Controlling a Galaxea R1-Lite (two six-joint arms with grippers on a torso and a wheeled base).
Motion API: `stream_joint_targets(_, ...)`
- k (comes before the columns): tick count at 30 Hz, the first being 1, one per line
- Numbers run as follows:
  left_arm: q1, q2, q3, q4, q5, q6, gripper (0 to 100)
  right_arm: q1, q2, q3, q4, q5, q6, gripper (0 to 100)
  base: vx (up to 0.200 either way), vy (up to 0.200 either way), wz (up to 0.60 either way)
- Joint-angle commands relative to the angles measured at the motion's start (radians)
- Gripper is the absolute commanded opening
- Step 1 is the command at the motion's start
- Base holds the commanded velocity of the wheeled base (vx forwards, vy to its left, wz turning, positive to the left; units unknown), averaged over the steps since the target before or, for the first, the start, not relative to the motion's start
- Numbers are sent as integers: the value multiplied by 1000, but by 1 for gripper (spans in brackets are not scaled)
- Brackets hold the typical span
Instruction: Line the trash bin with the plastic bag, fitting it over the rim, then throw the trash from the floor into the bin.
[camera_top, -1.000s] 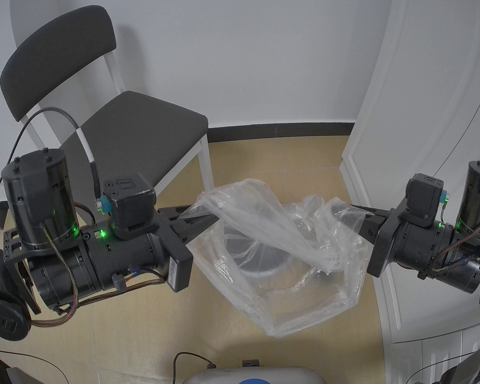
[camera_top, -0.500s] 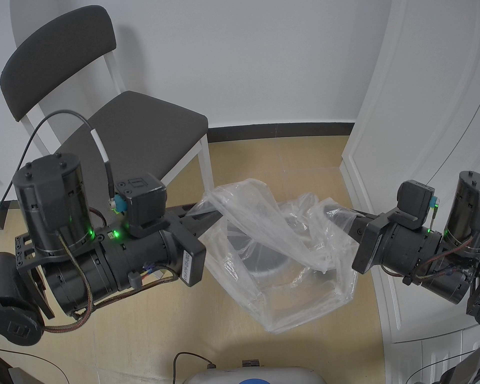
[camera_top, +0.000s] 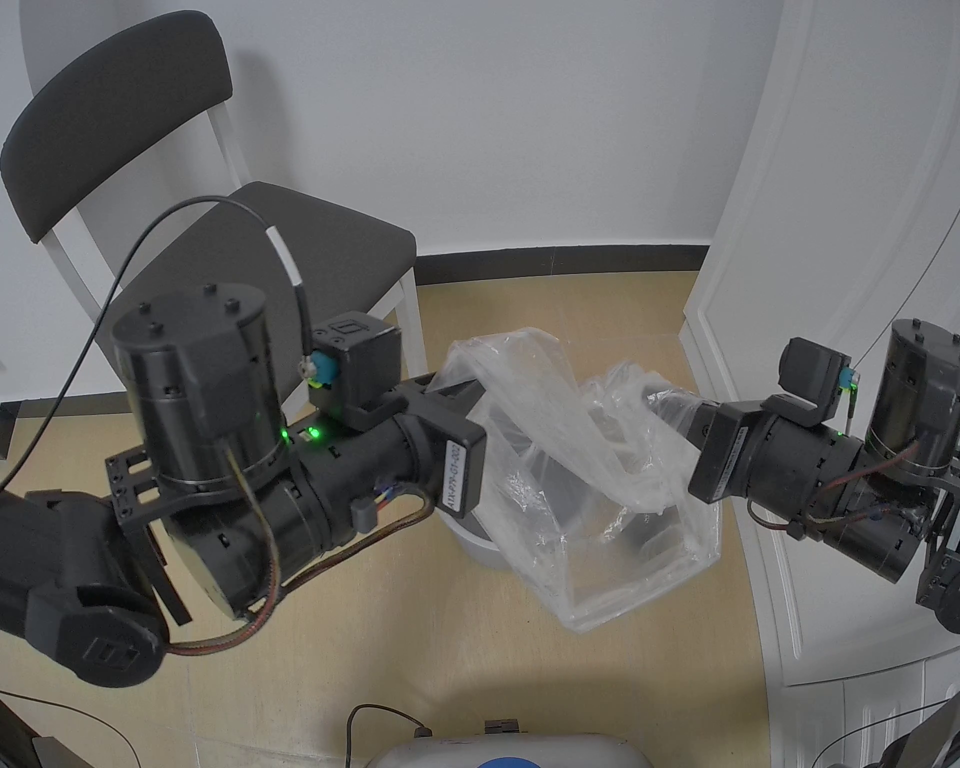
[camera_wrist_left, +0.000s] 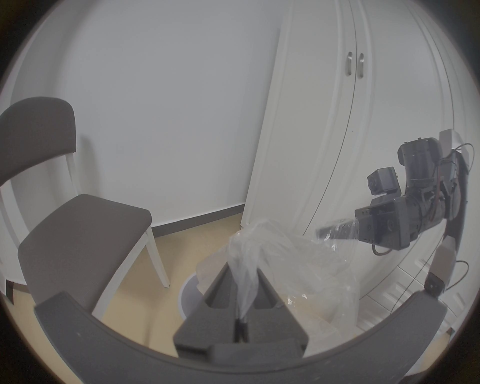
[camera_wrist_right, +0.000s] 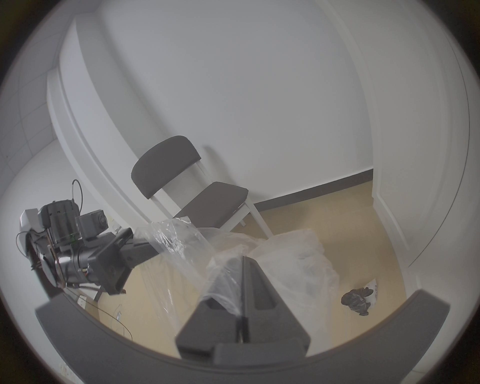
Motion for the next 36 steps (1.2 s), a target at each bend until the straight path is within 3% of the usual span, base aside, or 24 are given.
stream_joint_targets(1, -6, 73, -39, 1, 18, -27, 0, -11, 59, -32, -2, 0, 34, 0, 0, 0, 0)
stream_joint_targets(14, 62, 199, -100, 3, 19, -70, 0, -46, 191, -100, -31, 8, 153, 0, 0, 0, 0)
stream_joint_targets(23, 112, 280, -149, 1, 18, -107, 0, -100, 400, -103, -275, 36, 192, 0, 0, 0, 0)
stream_joint_targets(30, 137, 340, -183, 0, 19, -151, 0, -107, 518, -143, -312, 40, 231, 0, 0, 0, 0)
stream_joint_targets(36, 154, 435, -253, 0, 19, -182, 0, -155, 667, -177, -448, 45, 257, 0, 0, 0, 0)
